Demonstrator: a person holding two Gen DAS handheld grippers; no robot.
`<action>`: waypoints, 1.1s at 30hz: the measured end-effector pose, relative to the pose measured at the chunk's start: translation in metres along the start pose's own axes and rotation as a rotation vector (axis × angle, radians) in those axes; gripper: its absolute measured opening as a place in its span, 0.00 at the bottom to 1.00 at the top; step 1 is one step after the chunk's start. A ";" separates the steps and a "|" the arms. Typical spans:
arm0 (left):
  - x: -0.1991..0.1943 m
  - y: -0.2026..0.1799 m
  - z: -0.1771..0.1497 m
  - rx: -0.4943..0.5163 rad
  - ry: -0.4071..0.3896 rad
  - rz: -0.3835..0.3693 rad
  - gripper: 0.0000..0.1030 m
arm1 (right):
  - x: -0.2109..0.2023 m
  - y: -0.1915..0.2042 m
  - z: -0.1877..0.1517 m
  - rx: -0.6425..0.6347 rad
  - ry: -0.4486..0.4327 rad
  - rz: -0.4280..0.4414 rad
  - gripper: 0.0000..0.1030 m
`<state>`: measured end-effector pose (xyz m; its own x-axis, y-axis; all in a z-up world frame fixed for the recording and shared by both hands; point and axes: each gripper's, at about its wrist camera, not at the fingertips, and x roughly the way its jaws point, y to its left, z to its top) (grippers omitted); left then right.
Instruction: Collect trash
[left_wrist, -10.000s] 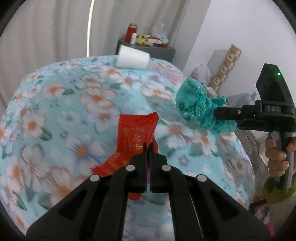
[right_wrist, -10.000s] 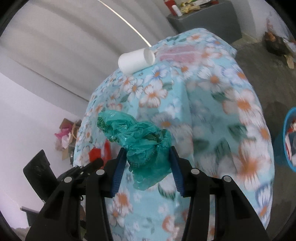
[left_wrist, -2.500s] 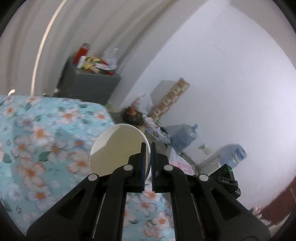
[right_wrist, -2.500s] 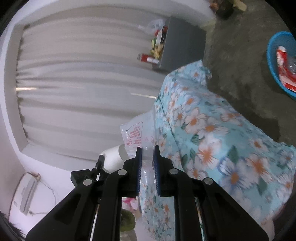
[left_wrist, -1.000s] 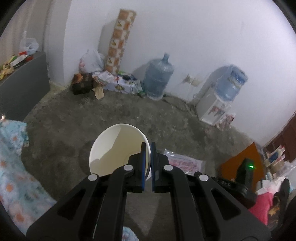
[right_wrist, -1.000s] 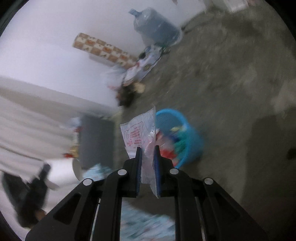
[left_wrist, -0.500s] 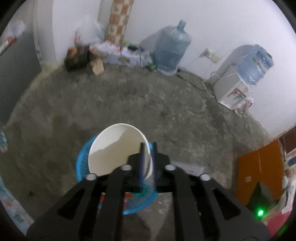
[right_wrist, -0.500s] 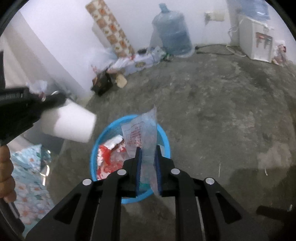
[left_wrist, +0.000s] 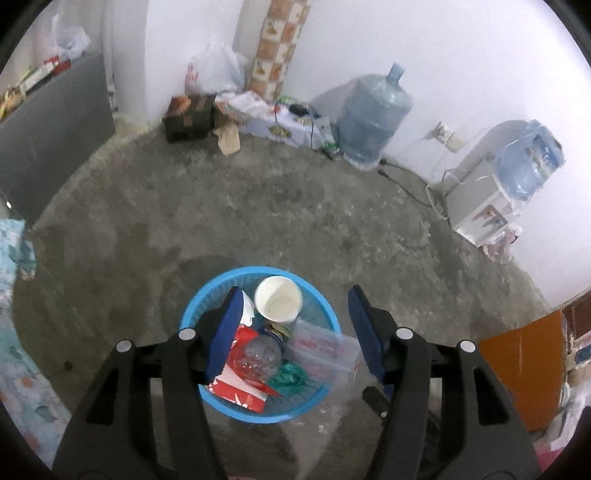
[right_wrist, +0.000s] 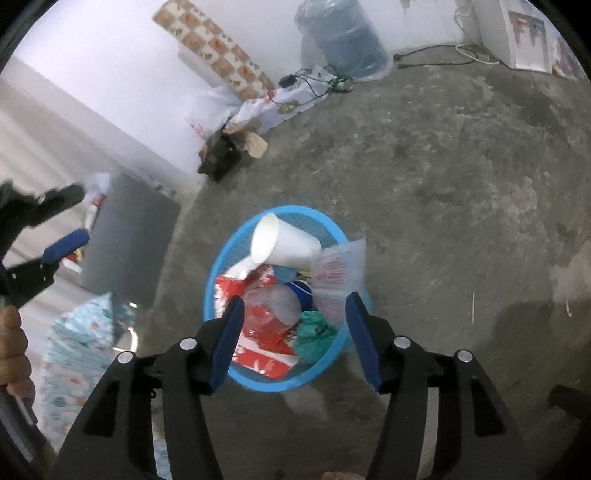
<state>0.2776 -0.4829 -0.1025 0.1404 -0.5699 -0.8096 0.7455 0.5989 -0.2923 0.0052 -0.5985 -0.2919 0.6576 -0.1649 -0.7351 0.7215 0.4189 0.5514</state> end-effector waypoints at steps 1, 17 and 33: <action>-0.012 -0.003 -0.001 0.004 -0.011 -0.004 0.58 | -0.008 -0.003 0.000 0.016 -0.012 0.020 0.54; -0.285 0.027 -0.099 0.086 -0.184 0.064 0.76 | -0.017 -0.058 0.002 0.284 0.100 0.100 0.55; -0.405 0.113 -0.235 -0.216 -0.259 0.236 0.80 | 0.091 -0.004 0.011 0.009 0.231 -0.083 0.05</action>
<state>0.1524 -0.0520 0.0731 0.4711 -0.5090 -0.7204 0.5230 0.8189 -0.2366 0.0644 -0.6245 -0.3563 0.5294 0.0109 -0.8483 0.7736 0.4043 0.4879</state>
